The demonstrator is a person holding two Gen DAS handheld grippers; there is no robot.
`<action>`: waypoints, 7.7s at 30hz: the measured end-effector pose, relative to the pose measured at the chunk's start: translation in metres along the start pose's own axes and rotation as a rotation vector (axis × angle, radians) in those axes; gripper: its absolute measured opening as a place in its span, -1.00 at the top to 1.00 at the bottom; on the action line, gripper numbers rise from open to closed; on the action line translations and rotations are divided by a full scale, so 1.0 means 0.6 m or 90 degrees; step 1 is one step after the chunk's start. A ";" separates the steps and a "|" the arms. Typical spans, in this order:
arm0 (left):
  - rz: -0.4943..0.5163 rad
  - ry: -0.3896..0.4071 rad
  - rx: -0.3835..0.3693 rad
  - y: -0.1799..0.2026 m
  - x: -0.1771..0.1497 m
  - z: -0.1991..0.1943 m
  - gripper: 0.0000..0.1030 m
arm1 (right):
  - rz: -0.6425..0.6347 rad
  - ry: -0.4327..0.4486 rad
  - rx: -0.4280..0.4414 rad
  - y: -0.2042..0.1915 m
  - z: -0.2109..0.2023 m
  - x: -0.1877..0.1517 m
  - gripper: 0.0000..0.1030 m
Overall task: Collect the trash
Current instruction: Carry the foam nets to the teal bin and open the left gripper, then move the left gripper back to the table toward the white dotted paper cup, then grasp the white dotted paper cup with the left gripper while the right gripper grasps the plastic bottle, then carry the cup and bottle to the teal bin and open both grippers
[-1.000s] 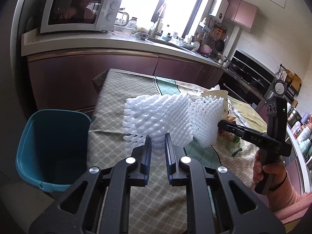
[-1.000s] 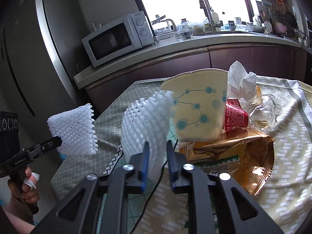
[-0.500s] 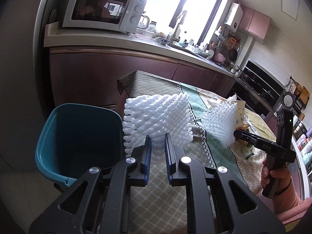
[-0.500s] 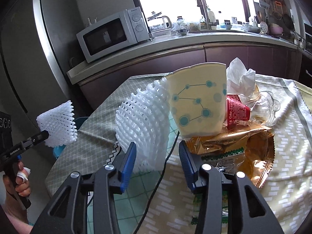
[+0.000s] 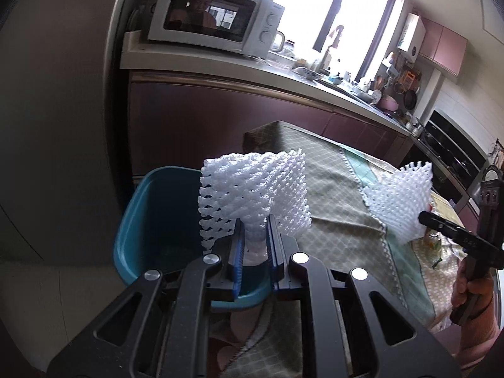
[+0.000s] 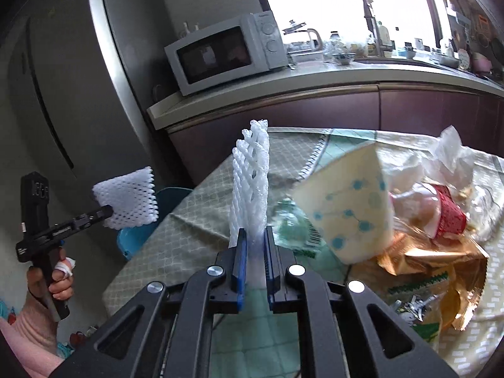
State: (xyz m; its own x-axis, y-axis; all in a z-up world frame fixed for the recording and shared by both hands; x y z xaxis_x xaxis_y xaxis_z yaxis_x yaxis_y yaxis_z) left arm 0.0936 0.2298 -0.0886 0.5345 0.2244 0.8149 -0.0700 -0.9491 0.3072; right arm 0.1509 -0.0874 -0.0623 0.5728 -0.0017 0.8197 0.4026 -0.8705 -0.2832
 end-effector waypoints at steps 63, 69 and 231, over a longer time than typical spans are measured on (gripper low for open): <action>0.240 -0.024 -0.249 0.449 0.030 0.158 0.24 | 0.054 0.056 -0.110 0.175 -0.177 0.022 0.35; 0.263 -0.038 -0.268 0.500 0.036 0.196 0.24 | 0.112 0.062 -0.192 0.270 -0.173 0.021 0.23; 0.003 -0.092 -0.016 -0.073 0.033 0.069 0.94 | 0.058 -0.124 0.094 -0.140 0.264 0.107 0.26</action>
State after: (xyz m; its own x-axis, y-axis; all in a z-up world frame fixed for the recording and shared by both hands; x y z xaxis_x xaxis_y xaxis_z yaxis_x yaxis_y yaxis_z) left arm 0.1420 0.2669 -0.1062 0.6500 0.1838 0.7374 -0.0934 -0.9436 0.3176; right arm 0.2668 0.0638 -0.0649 0.7323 0.0301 0.6803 0.4342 -0.7902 -0.4324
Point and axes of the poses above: each gripper's, at about its wrist camera, not at the fingertips, and z roughly the way its jaws point, y to its right, x to its top, the point moved 5 cm from there along z, roughly the way its jaws point, and after that the axes turned 8 degrees about y, right-handed, at the moved point
